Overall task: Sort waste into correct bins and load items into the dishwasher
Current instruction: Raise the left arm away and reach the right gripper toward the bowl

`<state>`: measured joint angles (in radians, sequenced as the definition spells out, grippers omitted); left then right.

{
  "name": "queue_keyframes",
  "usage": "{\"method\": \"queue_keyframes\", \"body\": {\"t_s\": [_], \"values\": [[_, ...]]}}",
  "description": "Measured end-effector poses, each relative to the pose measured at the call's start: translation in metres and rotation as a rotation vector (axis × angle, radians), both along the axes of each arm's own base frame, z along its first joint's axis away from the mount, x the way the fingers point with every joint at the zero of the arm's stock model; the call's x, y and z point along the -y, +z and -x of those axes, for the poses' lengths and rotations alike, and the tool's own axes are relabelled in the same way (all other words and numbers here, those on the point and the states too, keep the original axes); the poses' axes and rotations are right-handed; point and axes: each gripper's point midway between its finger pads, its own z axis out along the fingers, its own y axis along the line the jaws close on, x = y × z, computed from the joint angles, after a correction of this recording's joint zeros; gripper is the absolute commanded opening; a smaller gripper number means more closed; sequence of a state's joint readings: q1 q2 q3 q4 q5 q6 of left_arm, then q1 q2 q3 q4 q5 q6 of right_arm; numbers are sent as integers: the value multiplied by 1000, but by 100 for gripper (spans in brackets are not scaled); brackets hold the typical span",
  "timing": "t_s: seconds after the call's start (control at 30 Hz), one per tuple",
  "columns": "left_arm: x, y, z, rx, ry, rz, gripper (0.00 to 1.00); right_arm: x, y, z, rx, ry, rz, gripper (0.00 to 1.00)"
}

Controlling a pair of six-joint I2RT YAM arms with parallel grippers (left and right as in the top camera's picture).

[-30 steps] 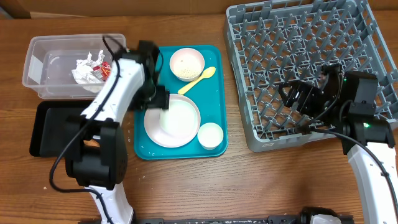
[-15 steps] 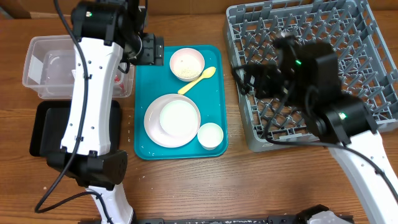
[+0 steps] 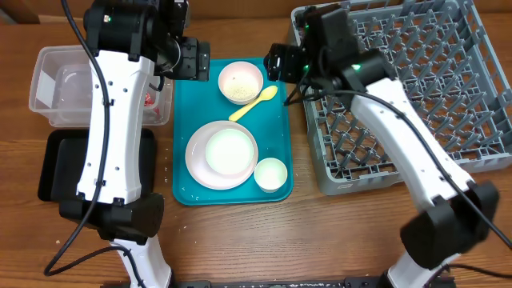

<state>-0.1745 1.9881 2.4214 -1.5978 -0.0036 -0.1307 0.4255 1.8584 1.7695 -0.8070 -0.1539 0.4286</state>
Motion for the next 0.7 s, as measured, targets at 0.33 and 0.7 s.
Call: {"method": "queue_keyframes", "body": {"t_s": [0.33,0.7], "values": [[-1,0,0,0,4,2,91,-12,-25,17,-95,56,25,68],[-17,0,-4,4,40,3,92,-95,-89,83,-195,371,156,66]]}}
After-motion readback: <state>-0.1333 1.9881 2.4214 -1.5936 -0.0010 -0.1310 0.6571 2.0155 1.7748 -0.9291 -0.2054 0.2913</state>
